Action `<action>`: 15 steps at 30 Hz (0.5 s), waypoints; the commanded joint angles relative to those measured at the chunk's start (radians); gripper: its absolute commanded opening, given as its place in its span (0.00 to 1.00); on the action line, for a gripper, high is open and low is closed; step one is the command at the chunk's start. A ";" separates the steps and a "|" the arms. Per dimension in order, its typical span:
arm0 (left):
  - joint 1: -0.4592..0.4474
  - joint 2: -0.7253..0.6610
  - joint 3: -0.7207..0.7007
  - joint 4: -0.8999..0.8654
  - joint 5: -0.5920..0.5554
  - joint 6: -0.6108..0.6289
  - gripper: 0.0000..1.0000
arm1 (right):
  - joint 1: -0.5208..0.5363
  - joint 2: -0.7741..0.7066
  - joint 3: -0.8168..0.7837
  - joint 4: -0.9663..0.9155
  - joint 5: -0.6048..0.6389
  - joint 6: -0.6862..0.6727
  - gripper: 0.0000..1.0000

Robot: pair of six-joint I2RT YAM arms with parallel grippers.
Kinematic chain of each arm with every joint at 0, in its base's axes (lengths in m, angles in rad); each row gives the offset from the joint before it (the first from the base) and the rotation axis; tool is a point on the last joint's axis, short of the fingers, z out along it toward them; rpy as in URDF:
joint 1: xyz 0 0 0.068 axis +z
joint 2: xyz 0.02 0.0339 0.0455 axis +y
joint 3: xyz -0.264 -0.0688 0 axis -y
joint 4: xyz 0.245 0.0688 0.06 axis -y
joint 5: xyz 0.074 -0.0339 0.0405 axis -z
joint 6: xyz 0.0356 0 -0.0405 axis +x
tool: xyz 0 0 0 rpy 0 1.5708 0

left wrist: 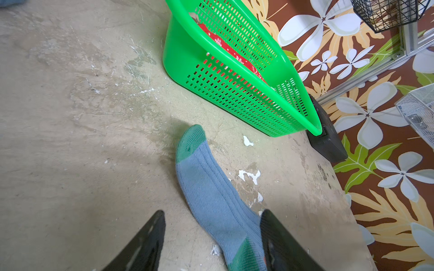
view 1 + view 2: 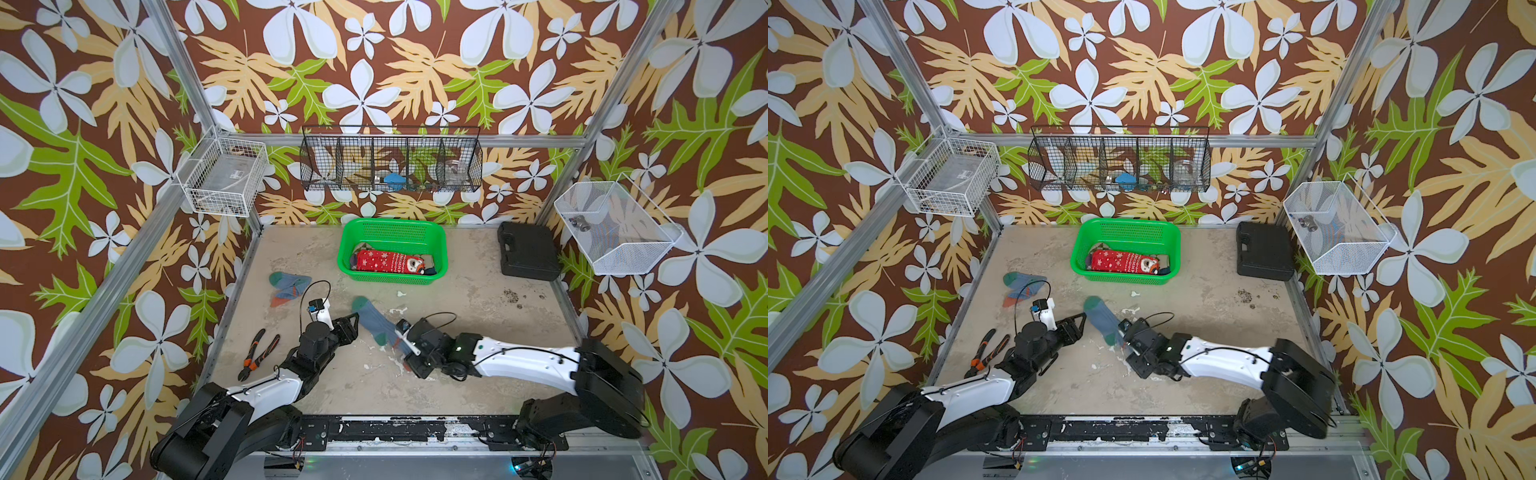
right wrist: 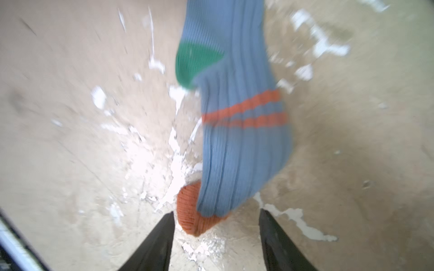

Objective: Place the socks together as a pair
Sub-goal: Flatten out the sock at the center of the board.

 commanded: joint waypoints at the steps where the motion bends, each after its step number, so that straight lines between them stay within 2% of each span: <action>1: -0.001 0.014 0.004 0.019 -0.001 0.006 0.66 | -0.124 -0.147 -0.080 0.103 -0.240 0.052 0.55; 3: -0.001 0.027 0.002 0.031 0.006 0.002 0.66 | -0.230 -0.225 -0.133 0.126 -0.316 0.065 0.53; 5: -0.001 0.037 0.004 0.039 0.009 0.002 0.66 | -0.291 -0.248 -0.160 0.119 -0.347 0.063 0.51; 10: -0.001 0.046 0.001 0.042 0.015 0.003 0.66 | -0.307 -0.151 -0.191 0.126 -0.329 0.079 0.46; 15: 0.000 0.023 -0.003 0.025 0.005 0.010 0.66 | -0.307 -0.087 -0.268 0.276 -0.437 0.147 0.36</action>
